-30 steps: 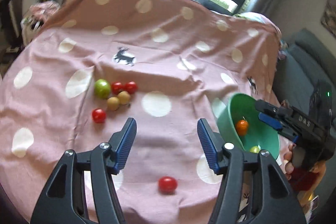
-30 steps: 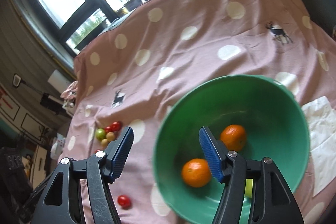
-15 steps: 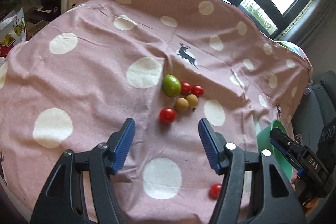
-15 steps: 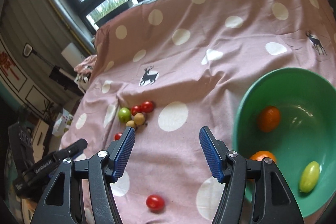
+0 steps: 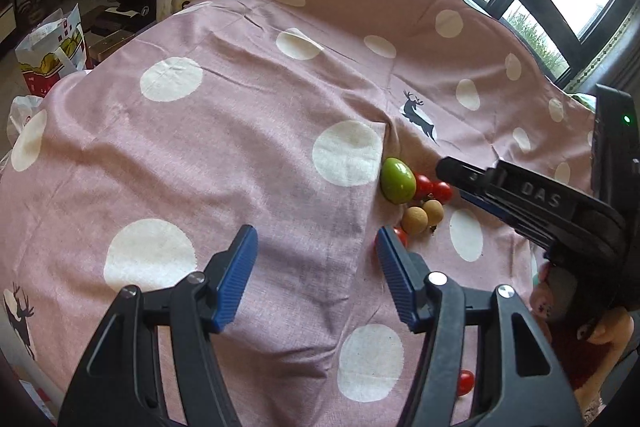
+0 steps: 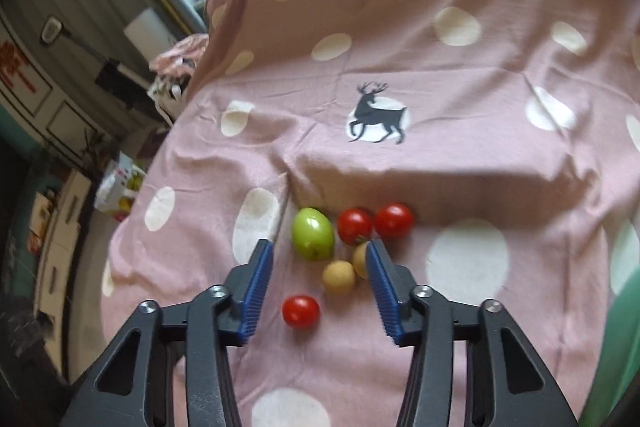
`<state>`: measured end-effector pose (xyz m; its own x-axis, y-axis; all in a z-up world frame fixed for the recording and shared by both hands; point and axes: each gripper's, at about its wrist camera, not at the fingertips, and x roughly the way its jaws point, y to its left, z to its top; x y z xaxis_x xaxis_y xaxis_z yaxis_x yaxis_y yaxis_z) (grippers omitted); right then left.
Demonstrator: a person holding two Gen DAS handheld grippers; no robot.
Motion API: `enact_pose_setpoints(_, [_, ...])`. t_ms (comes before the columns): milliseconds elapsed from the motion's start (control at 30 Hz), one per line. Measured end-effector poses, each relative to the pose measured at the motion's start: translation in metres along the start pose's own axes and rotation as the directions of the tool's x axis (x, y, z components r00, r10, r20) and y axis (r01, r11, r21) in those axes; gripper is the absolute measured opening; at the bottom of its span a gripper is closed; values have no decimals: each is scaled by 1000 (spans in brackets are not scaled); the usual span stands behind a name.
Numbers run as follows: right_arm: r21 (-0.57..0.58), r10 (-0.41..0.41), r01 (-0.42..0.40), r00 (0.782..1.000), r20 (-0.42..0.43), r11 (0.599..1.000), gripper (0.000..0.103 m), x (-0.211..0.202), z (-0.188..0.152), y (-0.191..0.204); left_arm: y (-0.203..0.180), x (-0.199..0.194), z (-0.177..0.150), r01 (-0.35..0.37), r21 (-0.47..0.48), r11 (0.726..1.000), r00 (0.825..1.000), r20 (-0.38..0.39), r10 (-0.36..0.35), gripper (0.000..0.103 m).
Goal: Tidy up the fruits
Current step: 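Move the right tool from the bowl toward the green pear, then close the right tool on the green pear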
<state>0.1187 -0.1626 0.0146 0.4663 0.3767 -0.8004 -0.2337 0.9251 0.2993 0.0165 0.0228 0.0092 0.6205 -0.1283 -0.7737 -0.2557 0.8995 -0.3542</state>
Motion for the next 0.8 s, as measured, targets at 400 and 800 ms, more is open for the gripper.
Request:
enact_pose_setpoints(400, [-91,-142,136,988,-57,987,40,56,6,23,2,6,3,6,-30,1000,999,-49,-8,61])
enact_pose_setpoints(800, [-55,-146,144,989,-36,988,37,53,-3,12,-3,6,0,7,0,1000,998,-57,-7,61])
